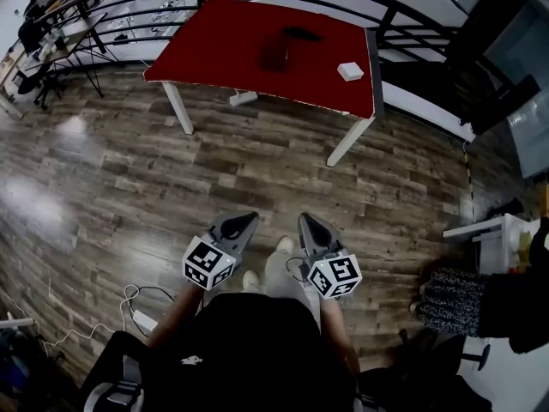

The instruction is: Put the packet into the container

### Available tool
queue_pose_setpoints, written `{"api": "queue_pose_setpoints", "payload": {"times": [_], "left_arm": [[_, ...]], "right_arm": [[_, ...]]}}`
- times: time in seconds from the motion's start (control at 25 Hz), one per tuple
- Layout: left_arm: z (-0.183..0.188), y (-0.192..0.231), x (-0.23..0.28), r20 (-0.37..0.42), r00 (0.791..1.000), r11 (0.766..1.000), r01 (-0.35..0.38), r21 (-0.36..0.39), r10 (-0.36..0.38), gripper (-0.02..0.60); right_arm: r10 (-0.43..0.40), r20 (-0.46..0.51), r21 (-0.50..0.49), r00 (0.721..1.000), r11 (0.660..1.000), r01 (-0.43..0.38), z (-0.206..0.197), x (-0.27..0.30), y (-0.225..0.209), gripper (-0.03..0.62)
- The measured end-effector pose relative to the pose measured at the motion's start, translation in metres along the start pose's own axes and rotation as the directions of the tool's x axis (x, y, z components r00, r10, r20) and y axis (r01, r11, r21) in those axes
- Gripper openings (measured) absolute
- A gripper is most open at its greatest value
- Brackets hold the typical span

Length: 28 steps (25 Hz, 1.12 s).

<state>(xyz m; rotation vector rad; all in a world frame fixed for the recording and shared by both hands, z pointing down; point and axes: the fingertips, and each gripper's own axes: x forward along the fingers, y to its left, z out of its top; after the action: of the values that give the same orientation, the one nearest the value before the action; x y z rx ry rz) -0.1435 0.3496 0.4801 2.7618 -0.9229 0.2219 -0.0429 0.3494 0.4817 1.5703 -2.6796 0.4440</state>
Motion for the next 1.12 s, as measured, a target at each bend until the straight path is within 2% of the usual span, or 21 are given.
{"api": "queue_pose_setpoints", "payload": {"times": [0.56, 0.92, 1.12], "left_arm": [[0.013, 0.041, 0.057, -0.008, 1.0, 1.0, -0.01, -0.011, 0.01, 0.005], [0.025, 0.073, 0.124, -0.055, 0.998, 0.999, -0.023, -0.027, 0.022, 0.005], [0.05, 0.086, 0.169, -0.034, 0.999, 0.999, -0.039, -0.014, 0.039, 0.005]], "right_arm": [[0.006, 0.016, -0.001, 1.0, 1.0, -0.006, 0.02, 0.049, -0.054, 0.021], [0.022, 0.013, -0.001, 1.0, 1.0, -0.022, 0.04, 0.098, -0.12, 0.021], [0.042, 0.02, -0.007, 0.999, 0.999, -0.042, 0.065, 0.121, -0.162, 0.021]]}}
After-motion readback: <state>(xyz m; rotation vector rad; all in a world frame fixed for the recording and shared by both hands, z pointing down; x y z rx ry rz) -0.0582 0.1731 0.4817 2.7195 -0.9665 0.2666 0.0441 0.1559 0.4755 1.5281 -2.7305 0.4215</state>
